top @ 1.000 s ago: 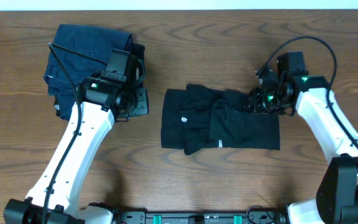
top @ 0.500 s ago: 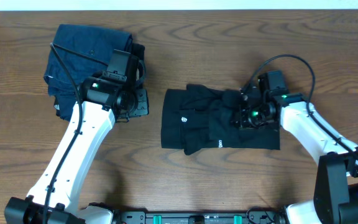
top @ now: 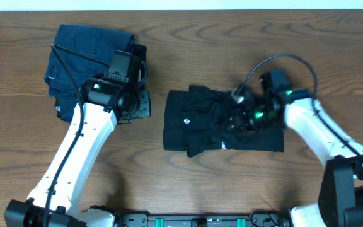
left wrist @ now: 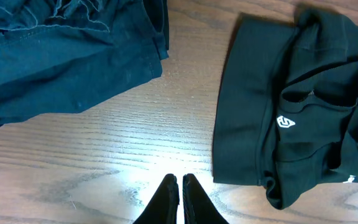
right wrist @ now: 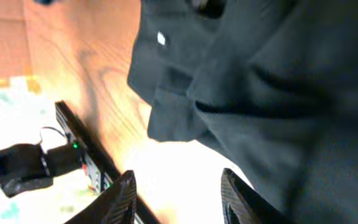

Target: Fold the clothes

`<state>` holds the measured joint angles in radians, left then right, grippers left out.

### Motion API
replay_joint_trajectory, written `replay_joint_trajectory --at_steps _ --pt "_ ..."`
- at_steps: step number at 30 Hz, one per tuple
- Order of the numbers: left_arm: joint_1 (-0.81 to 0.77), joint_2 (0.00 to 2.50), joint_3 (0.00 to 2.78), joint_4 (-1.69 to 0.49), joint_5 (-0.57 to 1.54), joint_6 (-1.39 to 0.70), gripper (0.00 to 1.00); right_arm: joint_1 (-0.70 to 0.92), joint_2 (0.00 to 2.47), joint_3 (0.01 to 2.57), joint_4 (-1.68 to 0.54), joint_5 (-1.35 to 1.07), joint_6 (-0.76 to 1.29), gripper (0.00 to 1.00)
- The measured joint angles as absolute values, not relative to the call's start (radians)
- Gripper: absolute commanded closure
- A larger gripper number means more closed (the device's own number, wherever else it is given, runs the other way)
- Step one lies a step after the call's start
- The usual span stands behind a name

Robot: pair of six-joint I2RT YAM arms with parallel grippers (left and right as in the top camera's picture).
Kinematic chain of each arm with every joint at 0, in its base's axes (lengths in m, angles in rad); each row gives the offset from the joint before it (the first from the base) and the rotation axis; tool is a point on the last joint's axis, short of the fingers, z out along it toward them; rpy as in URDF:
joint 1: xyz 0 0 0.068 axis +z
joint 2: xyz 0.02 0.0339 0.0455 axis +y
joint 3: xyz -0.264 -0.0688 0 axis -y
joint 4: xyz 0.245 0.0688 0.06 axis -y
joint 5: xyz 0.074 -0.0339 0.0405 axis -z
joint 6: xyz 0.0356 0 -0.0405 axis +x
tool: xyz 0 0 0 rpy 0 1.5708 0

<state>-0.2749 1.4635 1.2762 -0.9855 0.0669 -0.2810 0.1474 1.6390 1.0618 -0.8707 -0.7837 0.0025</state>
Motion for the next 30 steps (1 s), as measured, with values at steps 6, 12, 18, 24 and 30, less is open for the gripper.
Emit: replay_joint_trajectory --at_steps 6,12,18,24,30 --pt "-0.275 1.464 1.268 -0.981 0.067 -0.284 0.93 -0.036 1.583 1.165 -1.011 -0.616 -0.058 0.52" --pt "-0.281 1.464 1.216 -0.906 0.093 -0.314 0.93 -0.197 1.568 1.168 -1.0 -0.426 -0.054 0.46" --pt "-0.343 1.472 1.198 -0.838 0.151 -0.318 0.93 -0.278 1.573 1.167 -0.933 -0.364 -0.044 0.4" --pt "-0.41 1.495 1.198 -0.816 0.17 -0.318 0.93 -0.283 1.621 1.119 -0.84 -0.353 -0.044 0.37" --pt "-0.423 1.534 1.198 -0.797 0.169 -0.318 0.93 -0.283 1.708 1.045 -0.756 -0.397 -0.045 0.39"
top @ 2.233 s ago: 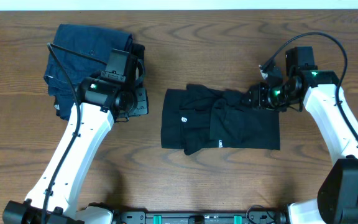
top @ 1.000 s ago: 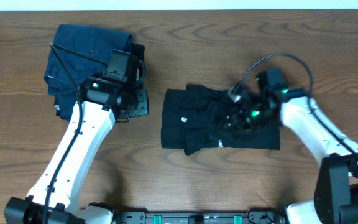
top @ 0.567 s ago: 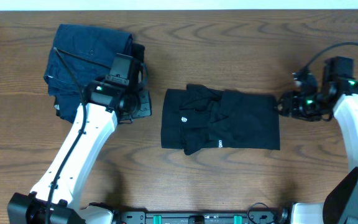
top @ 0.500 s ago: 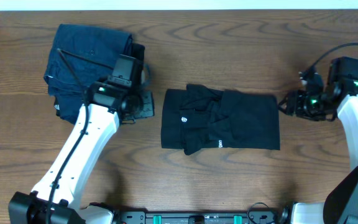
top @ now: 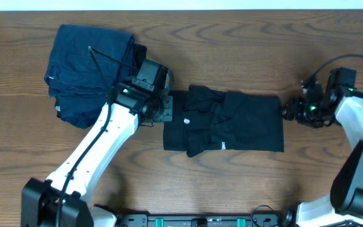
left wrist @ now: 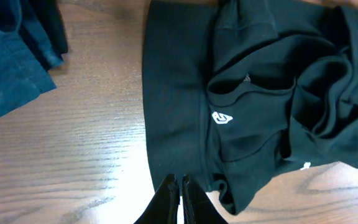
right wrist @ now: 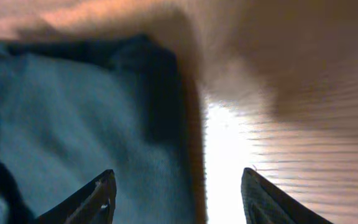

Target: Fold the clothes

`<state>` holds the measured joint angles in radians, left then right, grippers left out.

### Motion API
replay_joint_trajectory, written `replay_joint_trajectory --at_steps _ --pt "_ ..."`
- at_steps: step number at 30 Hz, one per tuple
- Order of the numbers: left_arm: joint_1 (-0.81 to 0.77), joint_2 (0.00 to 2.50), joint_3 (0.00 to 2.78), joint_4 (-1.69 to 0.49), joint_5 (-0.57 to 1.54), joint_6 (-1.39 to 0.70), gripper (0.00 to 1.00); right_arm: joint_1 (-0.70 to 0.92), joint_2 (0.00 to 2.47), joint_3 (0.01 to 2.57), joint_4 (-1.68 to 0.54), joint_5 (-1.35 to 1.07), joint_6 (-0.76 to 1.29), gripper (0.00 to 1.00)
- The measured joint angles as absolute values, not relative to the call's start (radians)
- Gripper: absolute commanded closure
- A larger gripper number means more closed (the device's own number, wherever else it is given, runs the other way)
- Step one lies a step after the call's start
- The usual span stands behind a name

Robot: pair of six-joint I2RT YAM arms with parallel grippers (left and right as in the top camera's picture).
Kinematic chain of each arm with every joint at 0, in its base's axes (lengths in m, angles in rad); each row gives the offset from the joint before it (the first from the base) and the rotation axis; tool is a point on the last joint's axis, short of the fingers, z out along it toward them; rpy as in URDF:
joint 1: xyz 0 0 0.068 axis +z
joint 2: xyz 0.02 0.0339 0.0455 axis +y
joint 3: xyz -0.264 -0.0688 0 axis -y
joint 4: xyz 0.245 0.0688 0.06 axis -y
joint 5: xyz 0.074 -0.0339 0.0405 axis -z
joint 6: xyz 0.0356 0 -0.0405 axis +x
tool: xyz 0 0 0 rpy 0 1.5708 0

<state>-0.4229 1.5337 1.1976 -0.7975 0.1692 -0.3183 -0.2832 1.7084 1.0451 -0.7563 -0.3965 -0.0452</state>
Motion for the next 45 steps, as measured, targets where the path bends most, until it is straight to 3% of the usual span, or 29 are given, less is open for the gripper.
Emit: replay_joint_trajectory --at_steps 17,19,23,24,25,31,38,45 --pt "-0.423 1.657 1.197 -0.726 0.17 -0.319 0.93 -0.282 1.83 1.024 -0.669 -0.46 -0.045 0.49" --pt "-0.423 1.657 1.197 -0.72 0.17 -0.319 0.93 -0.282 1.841 1.024 -0.665 -0.485 -0.043 0.55" --pt "-0.423 1.657 1.197 -0.72 0.17 -0.319 0.93 -0.281 1.852 1.022 -0.668 -0.491 -0.041 0.85" --pt "-0.423 1.657 1.197 -0.72 0.17 -0.319 0.93 -0.281 1.855 1.019 -0.669 -0.491 -0.044 0.97" --pt "-0.423 1.657 1.197 -0.718 0.17 -0.319 0.93 -0.28 1.858 1.018 -0.672 -0.491 -0.042 0.99" --pt "-0.423 1.657 1.197 -0.707 0.17 -0.319 0.93 -0.307 1.859 1.041 -0.721 -0.448 -0.02 0.99" --pt "-0.423 1.657 1.197 -0.706 0.17 -0.319 0.93 -0.474 1.859 1.225 -0.796 -0.46 0.053 0.99" --pt "-0.423 1.657 1.197 -0.709 0.17 -0.318 0.93 -0.534 1.859 1.471 -1.09 -0.476 0.067 0.99"
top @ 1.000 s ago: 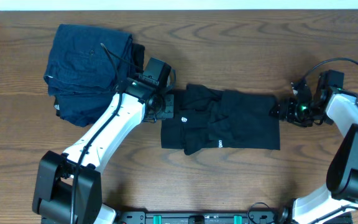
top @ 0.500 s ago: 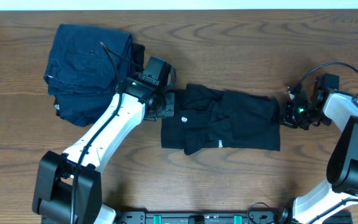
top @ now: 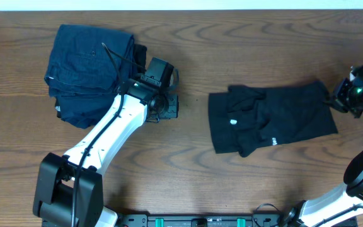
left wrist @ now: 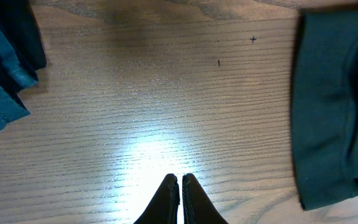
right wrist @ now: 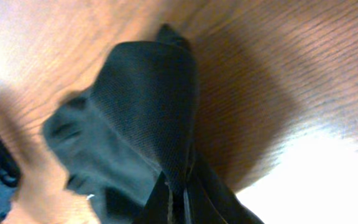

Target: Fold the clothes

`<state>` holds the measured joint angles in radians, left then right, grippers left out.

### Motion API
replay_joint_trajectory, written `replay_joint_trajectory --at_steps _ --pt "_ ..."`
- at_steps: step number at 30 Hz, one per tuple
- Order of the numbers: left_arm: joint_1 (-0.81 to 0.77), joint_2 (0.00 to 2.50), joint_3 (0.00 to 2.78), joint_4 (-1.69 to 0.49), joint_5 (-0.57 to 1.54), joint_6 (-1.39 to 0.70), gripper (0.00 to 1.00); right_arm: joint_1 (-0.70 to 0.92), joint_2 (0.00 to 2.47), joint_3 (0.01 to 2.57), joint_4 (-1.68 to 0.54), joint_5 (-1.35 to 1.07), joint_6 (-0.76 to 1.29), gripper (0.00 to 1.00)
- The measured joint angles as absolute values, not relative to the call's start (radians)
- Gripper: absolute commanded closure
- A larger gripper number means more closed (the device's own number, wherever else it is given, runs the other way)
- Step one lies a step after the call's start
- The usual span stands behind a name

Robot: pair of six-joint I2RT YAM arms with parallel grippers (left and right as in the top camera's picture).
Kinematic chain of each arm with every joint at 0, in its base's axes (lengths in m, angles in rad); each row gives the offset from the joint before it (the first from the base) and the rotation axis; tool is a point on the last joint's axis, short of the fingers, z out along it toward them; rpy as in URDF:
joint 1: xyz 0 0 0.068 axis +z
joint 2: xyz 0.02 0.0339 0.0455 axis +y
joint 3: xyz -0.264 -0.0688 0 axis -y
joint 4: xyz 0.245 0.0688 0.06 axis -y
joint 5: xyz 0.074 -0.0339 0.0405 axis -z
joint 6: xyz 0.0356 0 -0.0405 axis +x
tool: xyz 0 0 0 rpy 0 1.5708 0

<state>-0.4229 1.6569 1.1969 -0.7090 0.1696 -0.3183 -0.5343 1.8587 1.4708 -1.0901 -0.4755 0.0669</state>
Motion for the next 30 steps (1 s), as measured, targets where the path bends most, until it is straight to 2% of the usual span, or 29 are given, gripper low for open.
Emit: replay_joint_trajectory --at_steps 8,20,30 --pt "-0.423 1.657 1.197 -0.709 0.169 -0.319 0.92 -0.442 1.859 1.66 -1.294 -0.479 0.059 0.99" --pt "-0.423 1.657 1.197 -0.709 0.166 -0.318 0.92 -0.068 1.859 1.689 -1.294 -0.455 0.059 0.99" --pt "-0.423 1.657 1.196 -0.698 0.122 -0.318 0.92 0.138 1.859 1.649 -1.275 -0.369 0.057 0.99"
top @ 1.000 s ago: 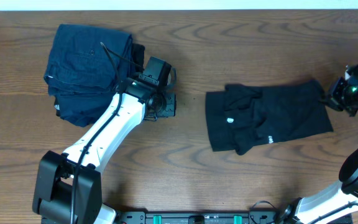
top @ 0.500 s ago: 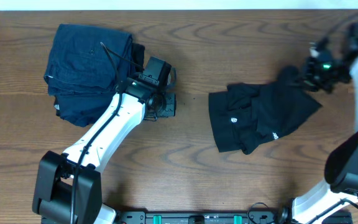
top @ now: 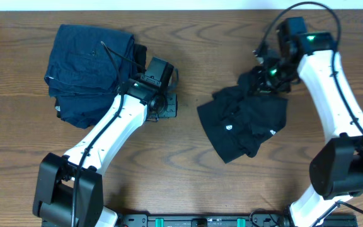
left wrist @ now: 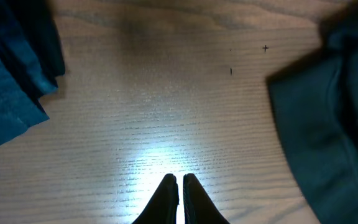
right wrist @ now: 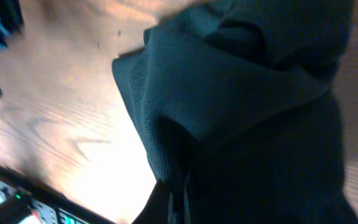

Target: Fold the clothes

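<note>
A black garment [top: 244, 120] with small white logos lies crumpled right of the table's middle, its upper right part lifted. My right gripper [top: 271, 72] is shut on that raised fabric [right wrist: 229, 93], which fills the right wrist view. My left gripper [left wrist: 180, 182] is shut on nothing over bare wood, between the garment's edge [left wrist: 328, 124] and the blue pile [left wrist: 11, 68]. In the overhead view the left gripper [top: 164, 108] sits just right of that pile.
A folded pile of dark blue clothes [top: 87, 63] lies at the back left of the wooden table [top: 181, 176]. A black rail with green lights [top: 200, 221] runs along the front edge.
My right gripper has moved from the far right edge to the back, above the garment, still holding its fabric. The garment is now bunched and turned at an angle. The left arm barely moved.
At first my right gripper was open over the flat black garment and the left was near the blue pile. Then the right stood open beyond the garment's right edge, the left at its left edge. Later the right held a corner, the garment further right. Now the cloth is lifted and crumpled.
</note>
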`<state>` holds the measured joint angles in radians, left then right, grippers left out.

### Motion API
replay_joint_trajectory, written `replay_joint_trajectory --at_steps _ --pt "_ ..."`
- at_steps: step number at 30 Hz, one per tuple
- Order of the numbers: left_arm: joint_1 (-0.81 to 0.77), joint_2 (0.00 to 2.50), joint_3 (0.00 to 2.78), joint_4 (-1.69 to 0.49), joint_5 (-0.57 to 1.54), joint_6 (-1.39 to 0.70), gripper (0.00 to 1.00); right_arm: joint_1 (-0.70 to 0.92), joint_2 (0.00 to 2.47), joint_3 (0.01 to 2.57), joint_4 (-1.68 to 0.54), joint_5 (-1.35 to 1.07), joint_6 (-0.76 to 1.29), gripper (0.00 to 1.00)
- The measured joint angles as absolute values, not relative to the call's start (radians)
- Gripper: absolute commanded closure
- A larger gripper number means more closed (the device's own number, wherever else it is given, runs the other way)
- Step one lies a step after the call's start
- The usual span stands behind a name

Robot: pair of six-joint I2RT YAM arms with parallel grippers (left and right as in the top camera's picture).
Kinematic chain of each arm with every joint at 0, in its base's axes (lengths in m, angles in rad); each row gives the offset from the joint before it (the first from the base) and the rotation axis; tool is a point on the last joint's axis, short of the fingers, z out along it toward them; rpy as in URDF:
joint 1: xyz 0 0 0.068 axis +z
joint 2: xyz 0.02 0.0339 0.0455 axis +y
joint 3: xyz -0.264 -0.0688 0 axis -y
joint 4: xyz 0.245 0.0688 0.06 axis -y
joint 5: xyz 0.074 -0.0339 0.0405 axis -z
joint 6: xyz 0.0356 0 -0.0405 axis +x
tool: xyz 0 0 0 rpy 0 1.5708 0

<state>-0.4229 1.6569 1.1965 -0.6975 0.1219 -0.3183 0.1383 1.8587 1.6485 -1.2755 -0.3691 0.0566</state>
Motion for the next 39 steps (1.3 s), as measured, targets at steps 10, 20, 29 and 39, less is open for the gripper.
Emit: replay_joint_trajectory --at_steps 10,20,29,39 --pt "-0.423 1.705 1.196 -0.675 0.152 -0.361 0.94 0.244 1.859 1.479 -1.136 -0.359 0.057 0.99" --pt "-0.423 1.88 1.19 -0.526 0.497 -0.362 0.94 0.244 1.859 1.479 -1.127 -0.358 0.057 0.99" --pt "-0.442 1.886 1.189 -0.463 0.667 -0.376 0.94 0.244 1.859 1.478 -1.12 -0.358 0.057 0.99" --pt "-0.488 2.049 1.19 -0.382 0.729 -0.427 0.94 0.244 1.859 1.478 -1.119 -0.359 0.075 0.99"
